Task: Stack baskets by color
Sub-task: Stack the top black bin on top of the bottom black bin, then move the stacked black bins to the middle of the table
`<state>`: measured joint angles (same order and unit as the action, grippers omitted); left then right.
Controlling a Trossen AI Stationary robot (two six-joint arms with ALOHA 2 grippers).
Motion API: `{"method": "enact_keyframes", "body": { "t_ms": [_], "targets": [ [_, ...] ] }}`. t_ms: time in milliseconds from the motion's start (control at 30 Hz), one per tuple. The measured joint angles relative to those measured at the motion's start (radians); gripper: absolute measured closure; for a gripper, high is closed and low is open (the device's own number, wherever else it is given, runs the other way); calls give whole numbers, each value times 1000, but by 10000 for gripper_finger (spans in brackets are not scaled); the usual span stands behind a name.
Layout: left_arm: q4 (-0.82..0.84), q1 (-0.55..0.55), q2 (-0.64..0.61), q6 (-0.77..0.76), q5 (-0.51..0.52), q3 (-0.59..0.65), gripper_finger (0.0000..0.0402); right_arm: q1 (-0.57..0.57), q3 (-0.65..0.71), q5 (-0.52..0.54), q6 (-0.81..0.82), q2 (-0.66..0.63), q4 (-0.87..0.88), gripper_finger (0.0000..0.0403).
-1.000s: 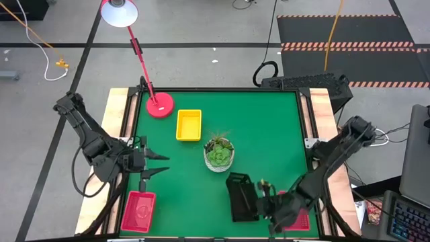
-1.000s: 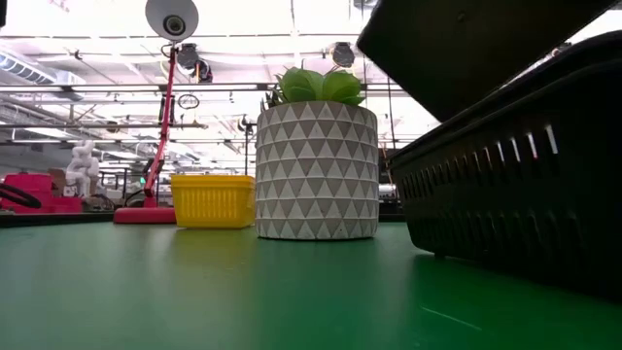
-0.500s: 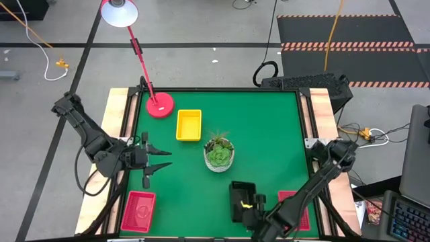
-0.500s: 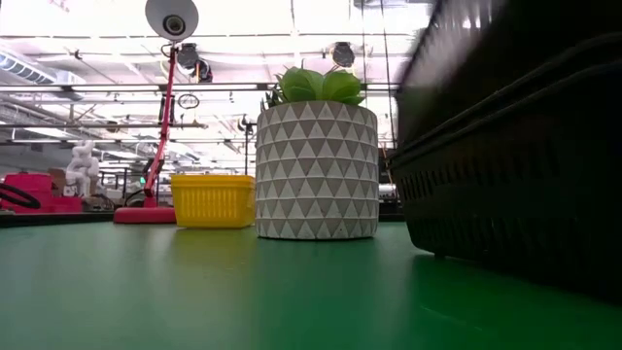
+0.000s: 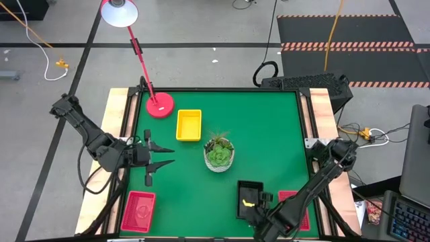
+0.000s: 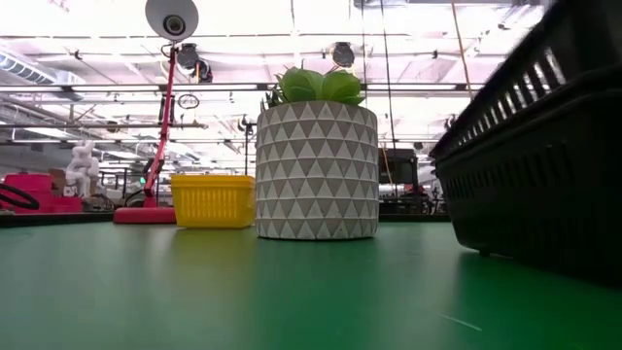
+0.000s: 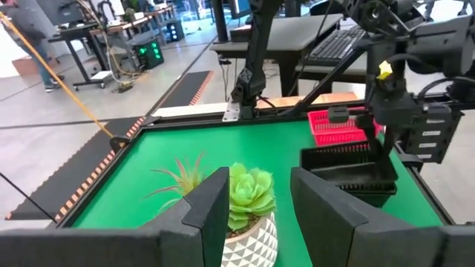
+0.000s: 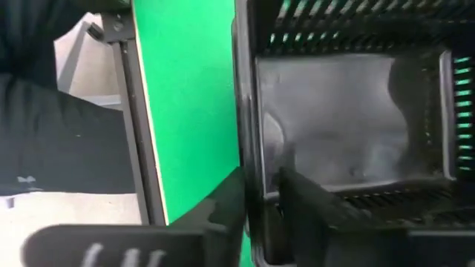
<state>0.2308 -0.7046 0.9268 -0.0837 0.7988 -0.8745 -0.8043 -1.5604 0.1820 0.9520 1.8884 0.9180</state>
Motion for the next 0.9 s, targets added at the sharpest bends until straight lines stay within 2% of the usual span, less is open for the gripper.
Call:
{"method": "enact_keyframes", "body": {
  "t_ms": [200,367,533,900],
  "targets": [
    [3,4,0,-19,-22,0,254,5,0,-1,25,-46,-1,258],
    [25,4,0,-53,-23,0,254,4,6,-3,12,-46,-103,229],
    [58,4,0,-87,-24,0,254,6,57,-2,-49,-46,-269,227],
    [50,6,0,-61,-23,0,254,11,198,-3,-24,-46,-286,236]
  ]
}}
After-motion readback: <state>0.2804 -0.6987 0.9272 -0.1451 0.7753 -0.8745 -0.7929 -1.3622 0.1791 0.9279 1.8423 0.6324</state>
